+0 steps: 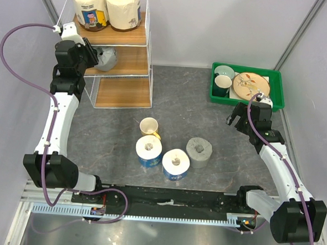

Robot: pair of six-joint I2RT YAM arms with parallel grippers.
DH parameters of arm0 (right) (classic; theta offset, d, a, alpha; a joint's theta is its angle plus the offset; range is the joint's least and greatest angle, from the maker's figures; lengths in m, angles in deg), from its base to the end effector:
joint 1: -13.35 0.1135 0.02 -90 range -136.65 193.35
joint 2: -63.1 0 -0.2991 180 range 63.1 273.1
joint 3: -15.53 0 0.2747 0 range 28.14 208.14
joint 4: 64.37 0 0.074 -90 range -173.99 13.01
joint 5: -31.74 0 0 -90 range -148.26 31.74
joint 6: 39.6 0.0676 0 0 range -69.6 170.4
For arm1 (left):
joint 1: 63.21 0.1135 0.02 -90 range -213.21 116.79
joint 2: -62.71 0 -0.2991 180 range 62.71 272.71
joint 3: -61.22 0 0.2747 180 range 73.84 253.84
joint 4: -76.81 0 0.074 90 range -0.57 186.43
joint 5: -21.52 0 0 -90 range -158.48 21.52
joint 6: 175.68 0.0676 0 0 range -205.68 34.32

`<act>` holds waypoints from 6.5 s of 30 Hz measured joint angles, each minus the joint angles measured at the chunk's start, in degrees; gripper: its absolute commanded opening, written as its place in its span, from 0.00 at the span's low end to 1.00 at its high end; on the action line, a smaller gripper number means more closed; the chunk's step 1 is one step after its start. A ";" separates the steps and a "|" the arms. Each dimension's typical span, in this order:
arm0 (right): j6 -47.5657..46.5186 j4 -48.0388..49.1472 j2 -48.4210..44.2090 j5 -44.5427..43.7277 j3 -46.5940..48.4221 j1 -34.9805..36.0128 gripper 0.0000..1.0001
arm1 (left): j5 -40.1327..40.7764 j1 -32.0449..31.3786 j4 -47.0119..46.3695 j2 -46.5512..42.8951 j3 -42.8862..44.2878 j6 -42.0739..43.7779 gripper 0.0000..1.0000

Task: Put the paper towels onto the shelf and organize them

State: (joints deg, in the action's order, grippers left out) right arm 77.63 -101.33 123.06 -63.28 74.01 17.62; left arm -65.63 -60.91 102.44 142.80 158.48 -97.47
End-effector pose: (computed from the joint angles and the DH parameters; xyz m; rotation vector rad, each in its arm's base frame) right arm 0.2553 0.0131 0.2775 0.4935 2.1913 0.1997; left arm 0.3705 0.0182 0.4684 -0.2474 1.7010 -0.0800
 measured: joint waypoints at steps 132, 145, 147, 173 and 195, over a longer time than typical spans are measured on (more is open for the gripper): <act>0.37 1.14 -0.07 1.57 -1.46 -0.39 0.98 | 9.11 0.72 -18.97 -0.90 -37.24 -22.88 0.41; 0.39 1.14 0.76 1.53 -1.46 -0.44 0.98 | 9.16 0.72 -20.46 4.59 -34.91 -23.85 0.44; 0.39 1.16 0.76 1.53 -1.46 -0.44 0.98 | 9.14 0.72 -20.52 5.03 -34.56 -23.85 0.44; -0.04 0.94 0.07 1.07 -1.46 -0.79 0.98 | 9.51 0.83 -22.49 11.08 -30.88 -26.73 0.44; -0.04 0.66 0.07 1.09 -1.46 -0.92 0.98 | 9.03 0.90 -20.72 6.27 -33.48 -27.87 0.91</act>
State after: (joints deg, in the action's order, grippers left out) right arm 77.58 -100.67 123.13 -62.19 72.55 16.70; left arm -56.60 -60.01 81.72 149.08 124.99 -125.34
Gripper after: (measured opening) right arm 0.982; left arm 0.874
